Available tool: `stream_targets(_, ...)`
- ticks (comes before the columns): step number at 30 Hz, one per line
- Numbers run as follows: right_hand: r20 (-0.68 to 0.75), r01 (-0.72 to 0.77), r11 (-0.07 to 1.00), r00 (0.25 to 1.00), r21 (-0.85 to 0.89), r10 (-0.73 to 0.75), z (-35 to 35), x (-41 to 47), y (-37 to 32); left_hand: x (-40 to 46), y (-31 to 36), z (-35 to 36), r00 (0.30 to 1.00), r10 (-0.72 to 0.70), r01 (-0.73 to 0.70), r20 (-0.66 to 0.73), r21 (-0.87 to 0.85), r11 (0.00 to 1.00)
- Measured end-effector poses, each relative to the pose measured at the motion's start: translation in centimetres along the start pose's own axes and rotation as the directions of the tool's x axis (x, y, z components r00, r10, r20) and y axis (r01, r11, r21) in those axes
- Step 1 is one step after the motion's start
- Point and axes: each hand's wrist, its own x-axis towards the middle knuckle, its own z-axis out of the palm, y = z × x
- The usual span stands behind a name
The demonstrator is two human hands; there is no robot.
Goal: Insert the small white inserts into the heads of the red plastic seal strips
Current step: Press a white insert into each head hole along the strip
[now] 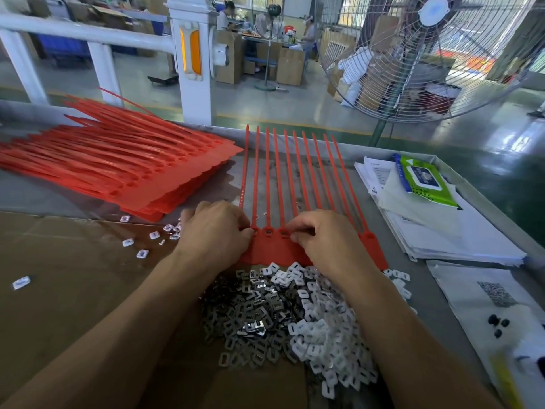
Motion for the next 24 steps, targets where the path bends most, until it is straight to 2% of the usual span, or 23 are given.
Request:
stream_targets(4, 0.020, 0.052, 0.994, 0.999, -0.096, -0.050, -0.4, -0.3, -0.3, 0.0, 0.1, 0.0, 0.999, 0.042, -0.042, 0.008, 0.037, 0.998)
stream_targets(8, 0.025, 0.109, 0.990, 0.994, -0.095, -0.107, -0.8, -0.9, -1.1, -0.4, -0.5, 0.0, 0.998, 0.056, -0.058, -0.035, -0.057, 0.997)
stream_targets(13, 0.184, 0.269, 0.963, 0.946, 0.014, -0.267, -0.8, -2.1, -3.2, -0.6, -0.8, 0.0, 0.996, 0.069, -0.074, -0.048, -0.092, 0.993)
stream_targets(17, 0.277, 0.359, 0.932, 0.901, -0.049, -0.332, 0.0, -2.5, -4.2, -0.8, -0.9, 0.2, 0.994, 0.080, -0.085, -0.069, -0.082, 0.993)
stream_targets(24, 0.233, 0.375, 0.922, 0.909, -0.096, -0.345, 0.6, -2.7, -4.5, -0.9, -0.9, 0.4, 0.993, 0.093, -0.097, -0.076, -0.054, 0.994)
